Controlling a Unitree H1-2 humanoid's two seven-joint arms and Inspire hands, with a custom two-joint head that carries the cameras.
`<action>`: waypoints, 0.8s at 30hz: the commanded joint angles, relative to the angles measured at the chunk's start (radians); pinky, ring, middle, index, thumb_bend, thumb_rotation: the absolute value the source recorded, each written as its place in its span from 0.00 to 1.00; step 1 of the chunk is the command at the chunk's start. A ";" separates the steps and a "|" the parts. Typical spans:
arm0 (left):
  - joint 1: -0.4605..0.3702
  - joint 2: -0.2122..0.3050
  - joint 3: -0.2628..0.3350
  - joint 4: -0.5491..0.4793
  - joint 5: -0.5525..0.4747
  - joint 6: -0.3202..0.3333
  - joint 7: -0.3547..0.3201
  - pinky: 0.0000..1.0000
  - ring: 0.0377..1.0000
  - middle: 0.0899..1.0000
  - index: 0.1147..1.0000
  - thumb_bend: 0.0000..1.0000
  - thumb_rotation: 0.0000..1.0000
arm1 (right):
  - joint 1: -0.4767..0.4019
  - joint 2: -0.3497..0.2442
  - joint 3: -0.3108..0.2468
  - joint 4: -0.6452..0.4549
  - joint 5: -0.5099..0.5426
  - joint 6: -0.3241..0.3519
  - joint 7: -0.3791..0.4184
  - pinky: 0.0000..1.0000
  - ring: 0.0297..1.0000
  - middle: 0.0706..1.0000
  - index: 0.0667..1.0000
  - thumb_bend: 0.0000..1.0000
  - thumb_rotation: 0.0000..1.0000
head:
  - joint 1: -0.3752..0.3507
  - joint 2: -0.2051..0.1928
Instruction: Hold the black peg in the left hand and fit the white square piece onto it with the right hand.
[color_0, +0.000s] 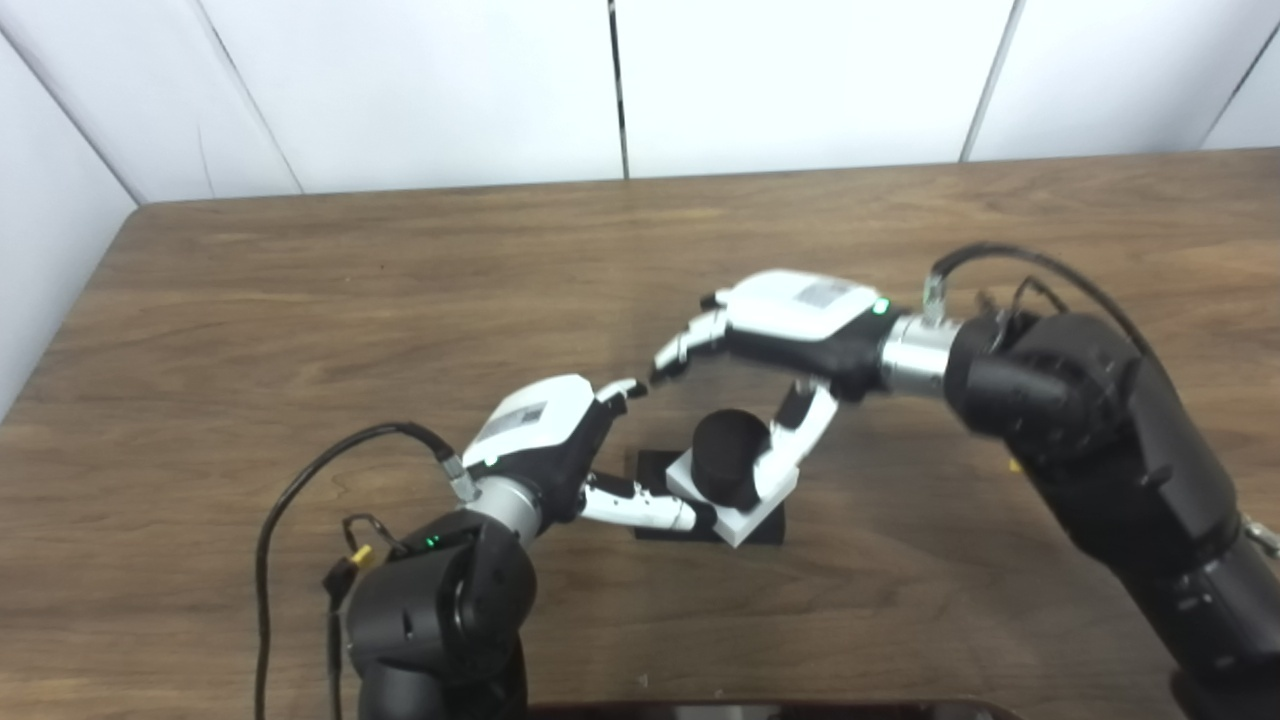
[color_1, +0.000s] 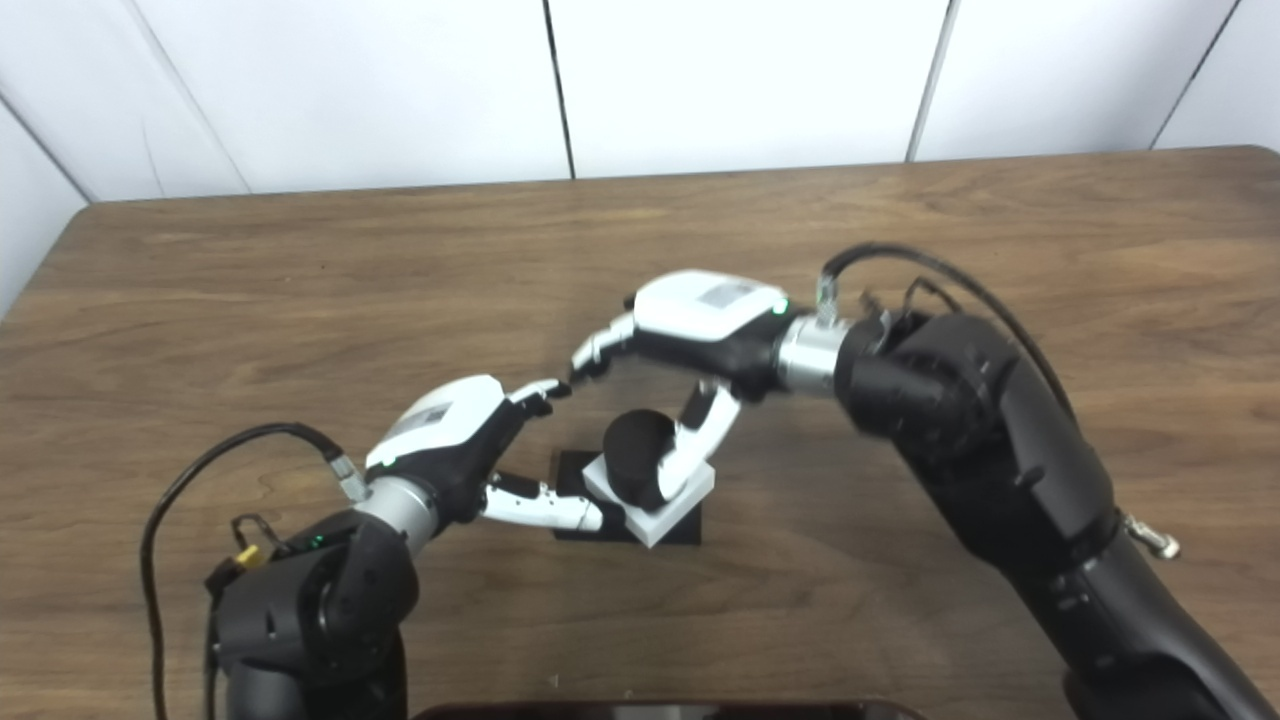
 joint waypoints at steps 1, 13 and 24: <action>-0.041 -0.032 0.012 -0.036 -0.022 -0.009 0.012 0.82 0.91 0.90 0.93 1.00 0.56 | -0.060 0.012 -0.066 0.023 0.113 0.053 -0.023 0.94 0.91 0.84 0.84 1.00 0.51 | 0.001 -0.003; -0.083 -0.039 0.112 -0.038 -0.108 0.083 0.007 0.81 0.92 0.92 0.96 1.00 0.59 | -0.105 -0.040 -0.166 0.156 0.371 0.160 -0.031 0.90 0.95 0.94 0.93 1.00 0.61 | 0.001 -0.019; 0.019 -0.092 0.260 0.098 -0.568 0.100 0.596 0.76 0.85 0.89 0.92 0.42 0.79 | 0.014 -0.031 -0.272 0.167 0.406 0.274 -0.224 0.89 0.94 0.96 0.95 0.88 0.83 | -0.024 -0.041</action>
